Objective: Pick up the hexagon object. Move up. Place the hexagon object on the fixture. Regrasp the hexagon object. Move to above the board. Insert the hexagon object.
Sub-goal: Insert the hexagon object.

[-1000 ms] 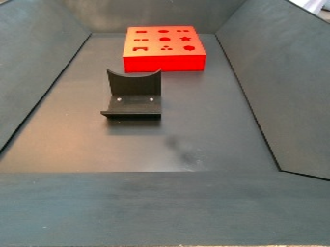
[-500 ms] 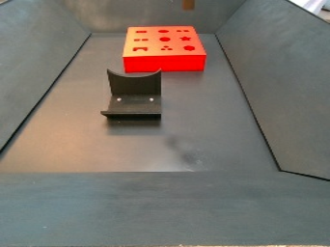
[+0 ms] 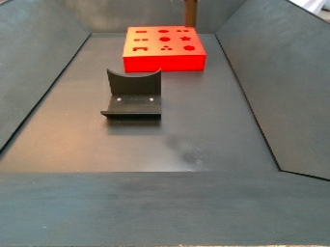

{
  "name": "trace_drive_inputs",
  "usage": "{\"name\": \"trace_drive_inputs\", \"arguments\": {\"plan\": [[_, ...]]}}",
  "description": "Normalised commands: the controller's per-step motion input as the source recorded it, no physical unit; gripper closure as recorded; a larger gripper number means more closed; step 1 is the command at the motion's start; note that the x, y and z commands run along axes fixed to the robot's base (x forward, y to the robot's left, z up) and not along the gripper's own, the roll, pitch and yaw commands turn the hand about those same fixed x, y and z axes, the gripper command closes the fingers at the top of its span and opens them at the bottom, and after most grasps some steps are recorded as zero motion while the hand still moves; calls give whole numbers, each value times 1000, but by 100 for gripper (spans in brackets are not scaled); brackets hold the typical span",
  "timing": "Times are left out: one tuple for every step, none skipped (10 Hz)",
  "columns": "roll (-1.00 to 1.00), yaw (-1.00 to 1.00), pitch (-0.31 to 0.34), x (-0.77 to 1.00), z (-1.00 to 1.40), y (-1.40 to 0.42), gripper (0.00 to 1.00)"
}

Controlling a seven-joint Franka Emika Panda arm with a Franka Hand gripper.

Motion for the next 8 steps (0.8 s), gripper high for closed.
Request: {"name": "trace_drive_inputs", "arguments": {"plan": [[-54, -134, -34, -11, -140, 40, 100], [74, 0, -19, 0, -174, -17, 100], [60, -31, -60, 0, -726, 0, 100], [133, -100, -27, 0, -931, 0, 100], [110, -83, -4, 0, -837, 23, 100], [103, -86, 0, 0, -743, 51, 100], [3, -91, 0, 0, -431, 29, 100], [0, -83, 0, 57, -369, 0, 100]]}}
